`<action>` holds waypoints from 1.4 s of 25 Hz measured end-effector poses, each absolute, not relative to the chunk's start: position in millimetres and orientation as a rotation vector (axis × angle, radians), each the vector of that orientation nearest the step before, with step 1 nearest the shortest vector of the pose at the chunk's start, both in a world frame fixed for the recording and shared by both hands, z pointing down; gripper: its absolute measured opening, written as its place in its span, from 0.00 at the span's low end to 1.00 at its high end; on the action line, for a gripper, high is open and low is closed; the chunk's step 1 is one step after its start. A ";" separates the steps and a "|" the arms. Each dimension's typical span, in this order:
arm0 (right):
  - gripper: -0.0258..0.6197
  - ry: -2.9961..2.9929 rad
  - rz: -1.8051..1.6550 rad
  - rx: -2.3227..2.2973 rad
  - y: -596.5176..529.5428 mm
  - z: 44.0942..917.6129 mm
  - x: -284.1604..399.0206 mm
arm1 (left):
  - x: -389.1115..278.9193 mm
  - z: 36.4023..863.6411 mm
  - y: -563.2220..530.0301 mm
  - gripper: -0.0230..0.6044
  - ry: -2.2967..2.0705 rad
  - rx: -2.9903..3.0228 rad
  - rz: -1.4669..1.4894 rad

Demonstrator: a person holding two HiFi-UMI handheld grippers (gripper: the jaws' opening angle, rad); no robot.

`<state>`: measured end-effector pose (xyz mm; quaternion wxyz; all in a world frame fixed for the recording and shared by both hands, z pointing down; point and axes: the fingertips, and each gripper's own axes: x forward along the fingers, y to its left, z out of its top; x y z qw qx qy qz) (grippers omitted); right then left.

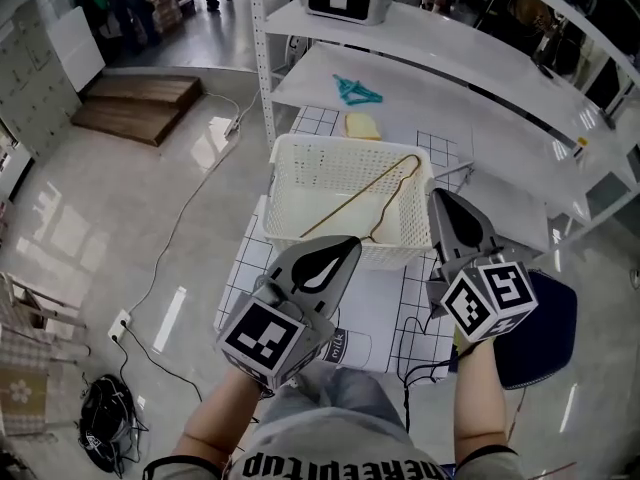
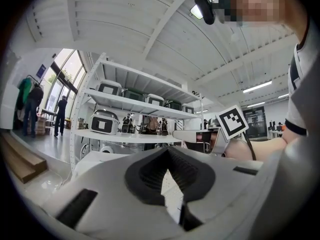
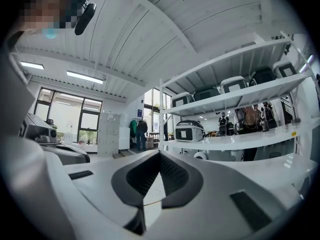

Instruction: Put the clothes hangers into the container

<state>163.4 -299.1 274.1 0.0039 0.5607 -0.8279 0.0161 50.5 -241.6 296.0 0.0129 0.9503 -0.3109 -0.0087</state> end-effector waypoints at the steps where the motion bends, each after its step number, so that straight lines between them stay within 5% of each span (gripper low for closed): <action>1: 0.03 -2.586 0.049 1.764 -293.9 273.4 162.4 | 51.0 296.4 -238.4 0.06 -0.955 2.966 -0.021; 35: 0.04 -2.563 0.101 1.841 -160.3 283.2 109.9 | 49.1 289.2 -157.1 0.06 -0.641 3.065 -0.025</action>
